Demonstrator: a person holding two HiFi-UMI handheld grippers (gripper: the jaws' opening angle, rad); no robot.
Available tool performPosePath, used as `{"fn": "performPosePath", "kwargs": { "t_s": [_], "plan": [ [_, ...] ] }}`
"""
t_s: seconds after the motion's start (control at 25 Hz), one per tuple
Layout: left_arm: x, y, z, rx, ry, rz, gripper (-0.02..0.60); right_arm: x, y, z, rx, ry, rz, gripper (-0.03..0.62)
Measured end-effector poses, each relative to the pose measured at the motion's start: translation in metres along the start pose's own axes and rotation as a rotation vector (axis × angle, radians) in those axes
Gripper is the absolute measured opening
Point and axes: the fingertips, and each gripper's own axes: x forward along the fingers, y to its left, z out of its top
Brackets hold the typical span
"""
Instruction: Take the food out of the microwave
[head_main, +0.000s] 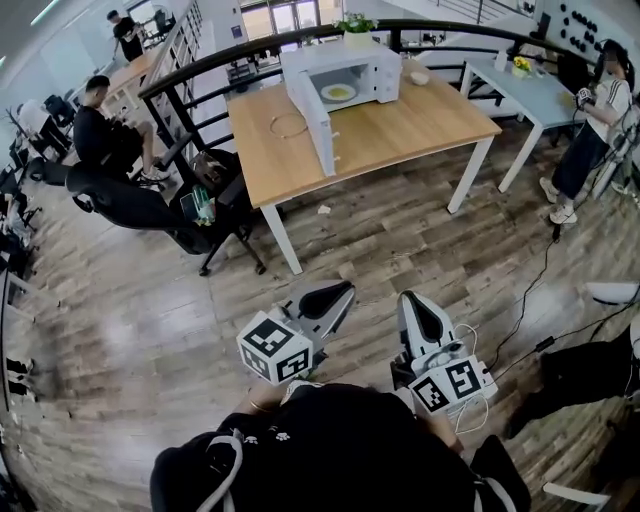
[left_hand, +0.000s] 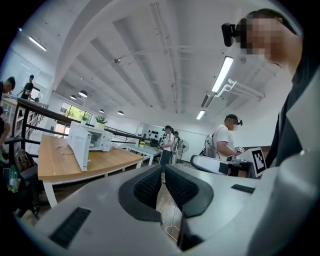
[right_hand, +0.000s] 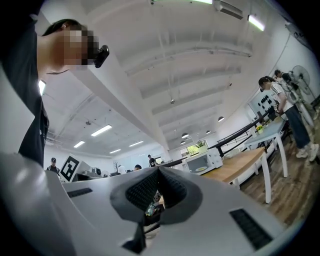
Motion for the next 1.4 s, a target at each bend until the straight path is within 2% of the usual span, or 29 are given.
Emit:
{"fn": "performPosePath", "kwargs": {
  "t_s": [0.4,0.72,0.92,1.4],
  "plan": [
    [0.003,-0.023,-0.012,-0.018,-0.021,0.119,0.031,-0.021,-0.011,0.001,0.021,0.055,0.102,0.0],
    [0.001,-0.022,-0.025,-0.046,-0.02,0.162,0.031,-0.022,-0.01,-0.009,0.035,0.095,0.14,0.0],
    [0.02,-0.013,-0.024,-0.049,-0.029,0.114,0.031,-0.016,-0.024,-0.008,0.023,0.092,0.105,0.0],
    [0.1,0.039,-0.002,-0.068,-0.045,0.002,0.031,0.034,-0.096,0.011,-0.004,0.09,-0.027,0.0]
  ]
}}
